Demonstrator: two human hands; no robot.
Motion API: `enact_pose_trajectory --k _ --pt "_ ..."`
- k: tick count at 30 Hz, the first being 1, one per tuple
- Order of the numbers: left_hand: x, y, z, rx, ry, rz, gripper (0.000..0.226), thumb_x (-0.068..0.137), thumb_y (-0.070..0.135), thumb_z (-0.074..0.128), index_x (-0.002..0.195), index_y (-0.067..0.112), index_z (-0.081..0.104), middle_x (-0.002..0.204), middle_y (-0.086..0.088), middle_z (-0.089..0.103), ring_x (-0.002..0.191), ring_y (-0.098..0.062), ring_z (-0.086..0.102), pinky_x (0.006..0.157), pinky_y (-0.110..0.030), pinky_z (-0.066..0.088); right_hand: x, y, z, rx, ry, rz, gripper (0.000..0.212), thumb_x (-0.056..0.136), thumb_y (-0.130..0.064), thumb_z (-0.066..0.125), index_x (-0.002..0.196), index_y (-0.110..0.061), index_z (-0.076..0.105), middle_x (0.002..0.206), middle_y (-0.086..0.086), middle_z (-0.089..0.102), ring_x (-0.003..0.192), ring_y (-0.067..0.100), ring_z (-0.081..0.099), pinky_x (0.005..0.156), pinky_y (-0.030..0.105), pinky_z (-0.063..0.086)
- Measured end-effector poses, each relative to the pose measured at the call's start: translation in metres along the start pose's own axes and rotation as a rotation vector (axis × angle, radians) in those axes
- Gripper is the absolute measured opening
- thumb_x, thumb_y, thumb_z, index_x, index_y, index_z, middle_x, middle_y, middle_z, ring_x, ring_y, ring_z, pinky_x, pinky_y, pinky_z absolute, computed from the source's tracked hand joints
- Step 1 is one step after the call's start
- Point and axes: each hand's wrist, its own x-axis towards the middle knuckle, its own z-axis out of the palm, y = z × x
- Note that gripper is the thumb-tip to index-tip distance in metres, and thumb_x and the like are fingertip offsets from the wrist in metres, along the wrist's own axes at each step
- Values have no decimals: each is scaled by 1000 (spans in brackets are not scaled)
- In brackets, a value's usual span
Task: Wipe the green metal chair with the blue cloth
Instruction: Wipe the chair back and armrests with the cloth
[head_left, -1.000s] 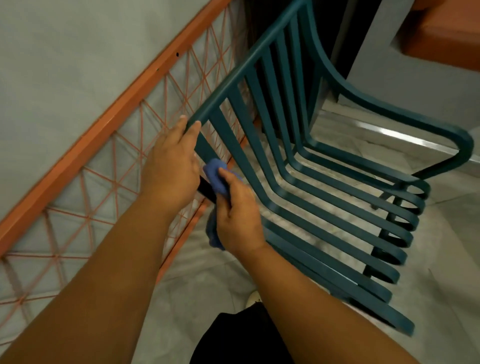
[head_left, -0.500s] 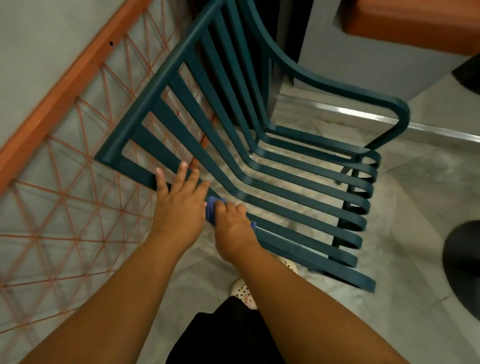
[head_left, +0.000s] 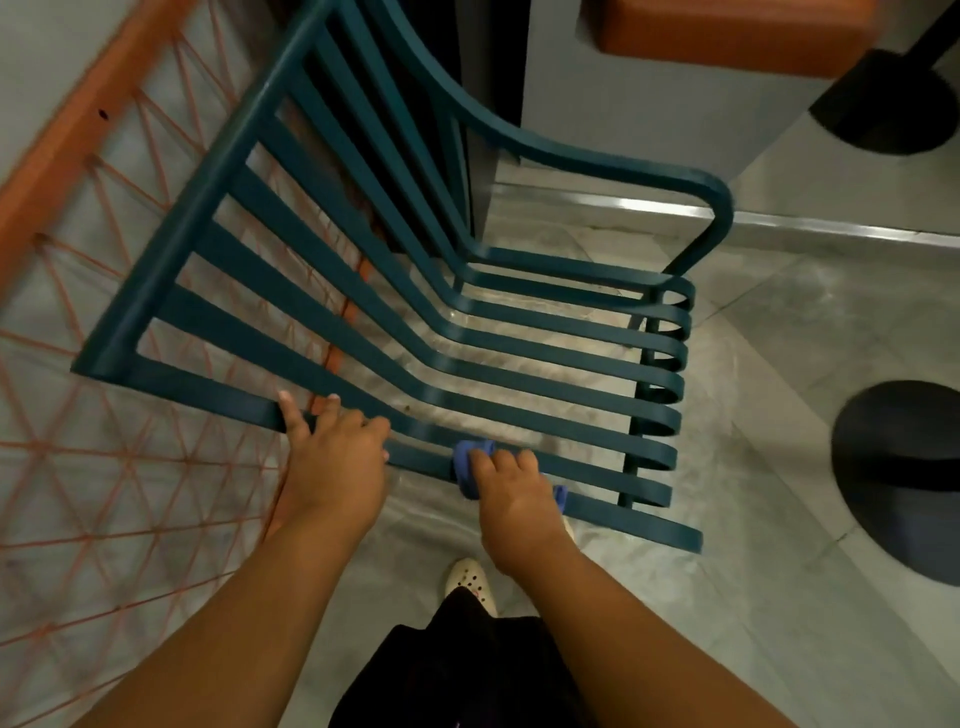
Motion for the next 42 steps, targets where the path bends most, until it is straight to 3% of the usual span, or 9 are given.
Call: enact_pose_trajectory --k 9,14,24,26,29,33,35,38,42 --pt "5 5 2 -16 1 -22 29 90 23 57 118 30 56 123 2 59 132 -25 37 110 -59 -12 -63 88 -6 -69 -29 236 77 79 -28 71 141 -30 26 140 -2 39 122 19 38 103 33 35" --pt "8 4 1 8 6 -24 28 89 23 59 116 31 56 112 4 61 122 -23 46 112 -60 -8 -79 123 -4 -25 -56 381 72 84 -21 68 141 -32 26 143 -4 38 123 18 38 106 34 37" --pt "12 12 0 66 29 -46 18 88 13 54 98 26 62 88 4 56 96 -21 55 115 -55 4 -74 137 -6 -2 -43 286 51 88 -20 63 131 -33 37 130 -5 48 112 16 41 97 28 38" --pt "12 17 1 39 -4 -27 15 88 24 58 103 27 62 95 3 58 102 -22 55 115 -51 10 -78 145 -5 38 -28 238 51 89 -18 61 132 -31 38 131 -5 48 111 16 42 97 26 37" --pt "8 33 6 -5 -79 -9 34 85 51 60 114 32 60 114 1 59 116 -26 49 114 -50 9 -88 165 4 218 -11 228 60 83 -13 65 134 -31 40 129 -4 48 110 17 41 95 29 39" --pt "-13 56 21 -129 88 -43 36 85 34 66 121 26 61 130 -4 53 124 -27 41 116 -47 15 -98 192 32 398 115 268 80 63 -5 72 128 -45 44 114 -4 55 96 21 54 82 34 50" --pt "-27 63 27 -219 169 -77 42 85 28 67 126 22 59 139 -7 47 131 -29 35 115 -48 16 -101 201 40 518 157 466 61 72 -5 66 124 -35 50 106 3 61 88 24 58 74 34 49" --pt "-48 73 31 -289 134 -84 47 90 24 60 135 22 50 148 -8 39 137 -29 30 115 -48 21 -114 212 46 829 149 691 31 91 -11 53 122 -15 52 107 15 62 94 32 58 86 44 49" --pt "-65 83 23 -390 -8 -7 55 94 24 54 145 26 34 157 -2 23 143 -27 23 116 -44 22 -146 205 50 1599 230 626 32 94 2 46 123 -10 50 115 22 59 101 35 58 89 49 49"
